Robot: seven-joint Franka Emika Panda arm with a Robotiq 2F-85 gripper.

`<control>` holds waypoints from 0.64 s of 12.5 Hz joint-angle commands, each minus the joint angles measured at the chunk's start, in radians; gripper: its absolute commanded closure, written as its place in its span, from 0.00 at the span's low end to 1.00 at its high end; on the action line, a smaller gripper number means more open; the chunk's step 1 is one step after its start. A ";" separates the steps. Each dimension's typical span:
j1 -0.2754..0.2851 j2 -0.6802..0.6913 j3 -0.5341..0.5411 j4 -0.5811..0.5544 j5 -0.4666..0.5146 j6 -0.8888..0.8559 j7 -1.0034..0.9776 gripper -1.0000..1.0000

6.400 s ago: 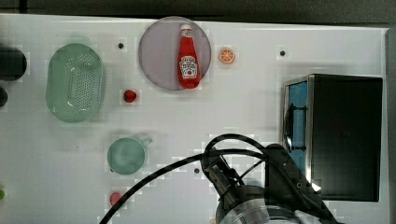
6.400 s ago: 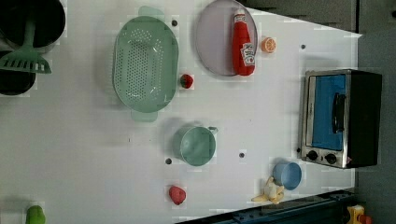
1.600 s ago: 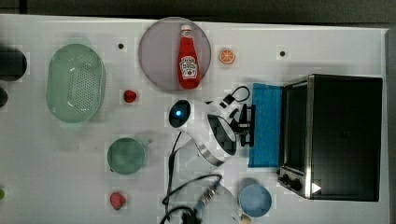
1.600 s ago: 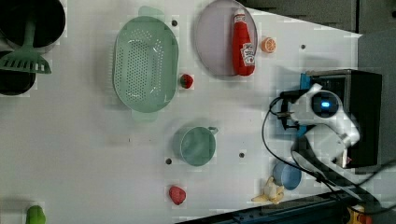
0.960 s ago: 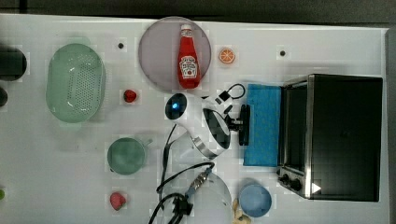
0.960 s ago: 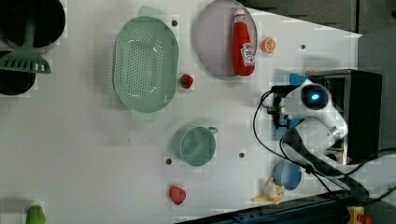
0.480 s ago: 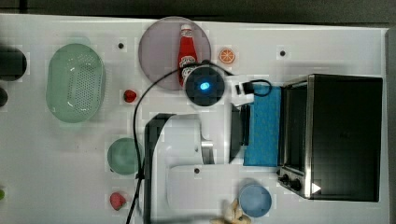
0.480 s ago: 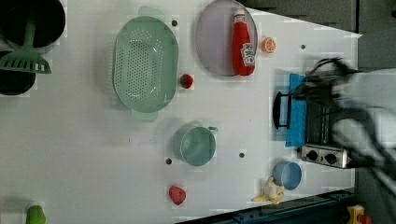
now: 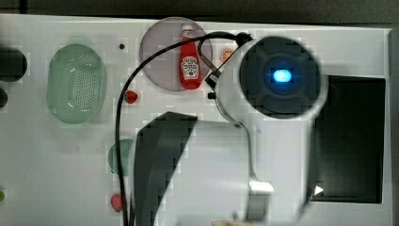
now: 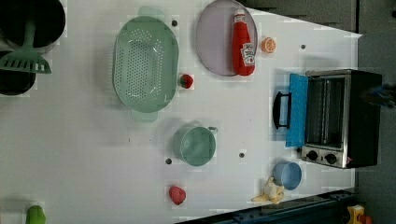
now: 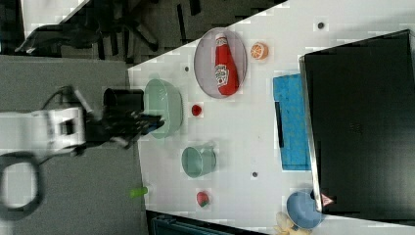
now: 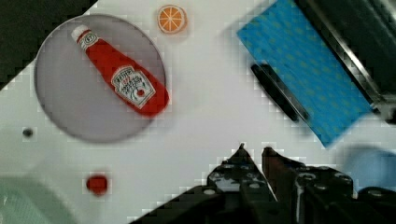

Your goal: Flap open oven.

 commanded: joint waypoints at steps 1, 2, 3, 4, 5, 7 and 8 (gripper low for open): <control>-0.004 -0.006 0.003 0.073 0.006 -0.211 0.063 0.82; -0.004 -0.006 0.001 0.090 0.004 -0.223 0.063 0.82; -0.004 -0.006 -0.002 0.102 0.004 -0.200 0.063 0.82; -0.005 -0.006 -0.004 0.104 0.003 -0.188 0.063 0.82; -0.004 -0.005 -0.004 0.104 0.003 -0.187 0.063 0.82; -0.004 -0.001 -0.003 0.103 0.003 -0.187 0.063 0.82; -0.004 0.001 -0.003 0.103 0.003 -0.187 0.063 0.82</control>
